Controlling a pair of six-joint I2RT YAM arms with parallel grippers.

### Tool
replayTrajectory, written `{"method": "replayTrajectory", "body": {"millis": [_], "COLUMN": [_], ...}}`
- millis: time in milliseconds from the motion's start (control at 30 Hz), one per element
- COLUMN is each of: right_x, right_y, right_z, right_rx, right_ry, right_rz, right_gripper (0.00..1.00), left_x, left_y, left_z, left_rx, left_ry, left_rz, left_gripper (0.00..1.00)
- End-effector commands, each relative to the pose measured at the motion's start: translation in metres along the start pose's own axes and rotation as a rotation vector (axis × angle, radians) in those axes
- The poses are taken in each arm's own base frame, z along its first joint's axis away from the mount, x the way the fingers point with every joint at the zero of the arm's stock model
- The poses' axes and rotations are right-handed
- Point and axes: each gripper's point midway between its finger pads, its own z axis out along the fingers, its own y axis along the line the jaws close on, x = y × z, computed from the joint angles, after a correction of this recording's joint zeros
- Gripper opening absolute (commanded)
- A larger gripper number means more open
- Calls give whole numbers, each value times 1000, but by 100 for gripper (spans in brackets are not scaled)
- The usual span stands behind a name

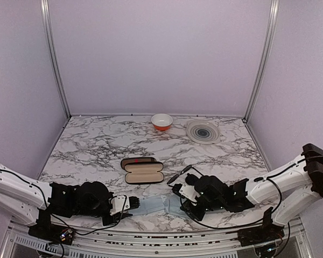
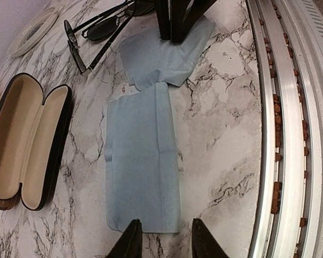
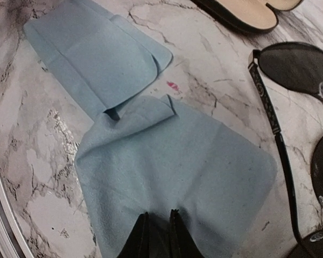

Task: Organize the sunglasses
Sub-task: Move the glasses cleaning cloth to the center of the board.

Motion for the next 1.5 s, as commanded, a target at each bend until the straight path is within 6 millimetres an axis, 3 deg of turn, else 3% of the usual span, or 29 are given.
{"method": "replayTrajectory", "body": {"millis": [0, 233, 500, 633, 767, 900, 1067, 1300, 1467], "right_x": [15, 40, 55, 32, -11, -47, -72, -73, -59], "right_y": [-3, -12, -28, -10, 12, 22, 27, 25, 26], "right_z": [-3, -10, -39, -51, -61, -66, -56, -17, 9], "right_rx": [27, 94, 205, 151, 67, 31, 31, 41, 21], "right_ry": [38, 131, 144, 81, -12, -93, -134, -80, -25], "right_rz": [115, 280, 452, 345, 209, 95, 6, 65, 100], "right_gripper": [15, 15, 15, 18, 21, 23, 25, 22, 20], "left_x": [-13, -13, -10, -8, -9, -1, -1, 0, -1], "left_y": [3, 4, 2, -3, -14, -19, -14, -8, -13], "left_z": [-2, -2, -2, -4, -6, -6, -1, 8, 15], "left_rx": [-9, -13, -6, 23, 73, 76, 39, 8, 16], "left_ry": [-16, -14, -8, -13, -35, -17, -3, 63, 119], "left_rz": [21, 36, 46, 66, 108, 147, 141, 86, -5], "left_gripper": [32, 32, 32, 32, 30, 28, 28, 31, 32]}}
